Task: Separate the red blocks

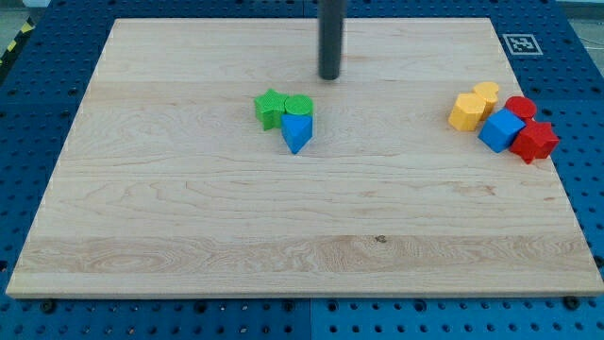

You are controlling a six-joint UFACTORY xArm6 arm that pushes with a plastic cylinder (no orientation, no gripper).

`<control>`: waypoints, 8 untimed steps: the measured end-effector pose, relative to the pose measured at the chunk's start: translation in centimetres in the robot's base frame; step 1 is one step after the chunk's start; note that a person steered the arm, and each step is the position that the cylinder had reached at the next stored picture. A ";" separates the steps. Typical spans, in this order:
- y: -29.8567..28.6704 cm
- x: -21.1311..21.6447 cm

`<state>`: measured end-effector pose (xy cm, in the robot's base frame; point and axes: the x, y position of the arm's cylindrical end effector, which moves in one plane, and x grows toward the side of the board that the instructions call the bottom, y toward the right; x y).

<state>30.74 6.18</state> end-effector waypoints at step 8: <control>27.1 13.0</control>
<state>43.71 33.32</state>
